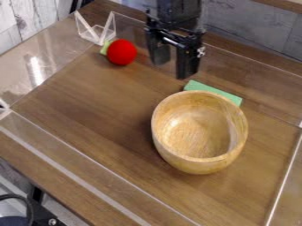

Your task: Remove the green stick from the brown bowl and put it on the table

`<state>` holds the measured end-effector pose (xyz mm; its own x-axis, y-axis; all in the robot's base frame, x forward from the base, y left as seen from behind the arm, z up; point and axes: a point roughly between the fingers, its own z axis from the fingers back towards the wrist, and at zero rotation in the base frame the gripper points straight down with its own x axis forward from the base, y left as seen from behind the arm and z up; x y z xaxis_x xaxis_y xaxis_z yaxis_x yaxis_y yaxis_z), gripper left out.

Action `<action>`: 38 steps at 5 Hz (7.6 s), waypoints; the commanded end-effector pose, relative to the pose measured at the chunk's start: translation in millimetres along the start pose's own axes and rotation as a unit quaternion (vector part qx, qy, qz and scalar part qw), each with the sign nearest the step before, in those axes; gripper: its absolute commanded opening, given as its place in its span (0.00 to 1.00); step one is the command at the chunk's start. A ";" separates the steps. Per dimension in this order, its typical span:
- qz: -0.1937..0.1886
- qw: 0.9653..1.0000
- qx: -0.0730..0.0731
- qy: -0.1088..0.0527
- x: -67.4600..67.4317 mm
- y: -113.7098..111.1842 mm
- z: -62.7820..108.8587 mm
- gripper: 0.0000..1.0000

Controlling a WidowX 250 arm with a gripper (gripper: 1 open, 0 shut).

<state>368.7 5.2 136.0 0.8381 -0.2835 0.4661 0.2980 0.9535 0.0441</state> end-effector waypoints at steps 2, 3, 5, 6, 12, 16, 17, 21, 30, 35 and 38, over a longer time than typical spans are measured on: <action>-0.032 0.999 -0.015 -0.018 -3.1 -7.3 -9.0 1.00; -0.034 0.999 -0.004 -0.016 -11.3 0.6 -15.8 1.00; 0.013 0.998 0.059 -0.019 -20.6 27.9 -23.7 1.00; 0.026 0.996 0.084 -0.028 -25.3 36.5 -26.6 1.00; 0.066 0.988 0.100 -0.095 0.4 -4.5 -5.8 1.00; -0.004 0.989 0.073 -0.127 -17.0 30.0 -15.7 1.00; 0.003 0.990 0.087 -0.113 -20.7 41.9 -15.5 1.00; -0.012 0.990 0.094 -0.104 -23.0 34.5 -24.4 1.00; 0.040 0.986 0.117 -0.113 -53.6 15.7 -22.6 0.00; 0.032 0.984 0.115 -0.129 -45.0 17.7 -25.6 0.00; 0.050 0.981 0.131 -0.134 -21.8 6.6 -21.5 1.00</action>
<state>355.8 16.4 94.1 0.7222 -0.1771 0.6687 0.0678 0.9801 0.1864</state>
